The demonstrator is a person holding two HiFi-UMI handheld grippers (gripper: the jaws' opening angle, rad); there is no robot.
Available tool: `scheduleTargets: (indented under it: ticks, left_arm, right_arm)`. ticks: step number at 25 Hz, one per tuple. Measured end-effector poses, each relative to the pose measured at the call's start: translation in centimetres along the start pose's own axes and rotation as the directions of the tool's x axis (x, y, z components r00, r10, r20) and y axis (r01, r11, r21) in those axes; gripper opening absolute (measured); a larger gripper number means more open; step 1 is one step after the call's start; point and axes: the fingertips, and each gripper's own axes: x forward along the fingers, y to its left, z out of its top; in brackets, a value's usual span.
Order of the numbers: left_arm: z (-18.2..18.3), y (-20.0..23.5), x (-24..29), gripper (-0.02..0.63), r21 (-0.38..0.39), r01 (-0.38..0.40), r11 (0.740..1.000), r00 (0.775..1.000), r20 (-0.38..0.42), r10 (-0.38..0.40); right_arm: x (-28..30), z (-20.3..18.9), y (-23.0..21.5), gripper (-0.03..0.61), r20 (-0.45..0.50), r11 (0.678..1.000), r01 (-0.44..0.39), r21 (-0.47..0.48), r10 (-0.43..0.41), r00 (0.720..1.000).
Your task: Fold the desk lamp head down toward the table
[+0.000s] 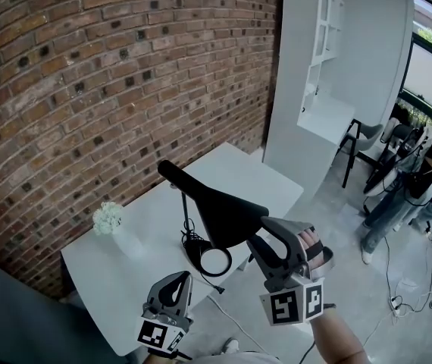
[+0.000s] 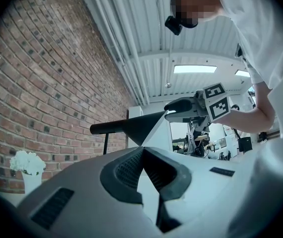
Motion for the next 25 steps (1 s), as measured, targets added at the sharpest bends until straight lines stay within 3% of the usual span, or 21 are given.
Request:
scheduleTargets:
  ticks: [4,13,25]
  left_arm:
    - [-0.4,0.4,-0.6,0.008,0.004,-0.018,1.000,1.000,-0.009,0.018]
    - [-1.1,1.7,-1.9,0.008,0.008,-0.064,0.998,0.997,-0.031,0.064]
    - [-1.5,1.2,-0.9,0.008,-0.003,-0.031,1.000,0.999,-0.037,0.031]
  right_arm:
    - [0.0,0.6,0.3,0.083,0.046,0.999,-0.001,-0.044,0.003,0.999]
    - [-0.1,-0.4,2.4,0.078,0.050,0.998,-0.045,-0.034,0.046,0.998]
    - [0.0,-1.7,5.1,0.080,-0.003,0.991,-0.131,-0.027,0.131,0.991]
